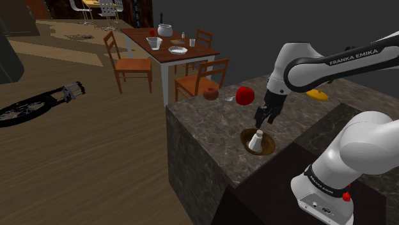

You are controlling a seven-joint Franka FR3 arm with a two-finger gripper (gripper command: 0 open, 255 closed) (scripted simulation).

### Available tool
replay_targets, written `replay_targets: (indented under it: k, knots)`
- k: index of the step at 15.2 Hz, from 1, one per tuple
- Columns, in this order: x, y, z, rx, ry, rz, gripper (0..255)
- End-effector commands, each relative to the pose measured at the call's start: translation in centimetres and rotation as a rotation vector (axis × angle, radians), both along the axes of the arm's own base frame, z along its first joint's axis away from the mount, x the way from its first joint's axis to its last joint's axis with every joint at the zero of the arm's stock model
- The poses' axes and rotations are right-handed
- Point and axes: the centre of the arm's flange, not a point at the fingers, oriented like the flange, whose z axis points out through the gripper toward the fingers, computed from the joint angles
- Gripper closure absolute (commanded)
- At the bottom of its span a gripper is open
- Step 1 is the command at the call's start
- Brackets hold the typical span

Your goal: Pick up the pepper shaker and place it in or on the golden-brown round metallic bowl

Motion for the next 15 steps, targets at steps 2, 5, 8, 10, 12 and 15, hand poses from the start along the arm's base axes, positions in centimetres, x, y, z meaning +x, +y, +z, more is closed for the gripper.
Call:
replay_targets:
  k: [2, 5, 8, 10, 12, 15]
  knots:
    - [0.0, 0.0, 0.0, 0.0, 0.0, 0.0, 0]
    - [0.2, -0.3, 2.6, 0.0, 0.0, 0.0, 0]
    - [0.4, -0.6, 5.0, 0.0, 0.0, 0.0, 0]
    - [0.4, -0.6, 5.0, 0.0, 0.0, 0.0, 0]
    - [0.4, -0.6, 5.0, 0.0, 0.0, 0.0, 0]
    - [0.4, -0.6, 5.0, 0.0, 0.0, 0.0, 0]
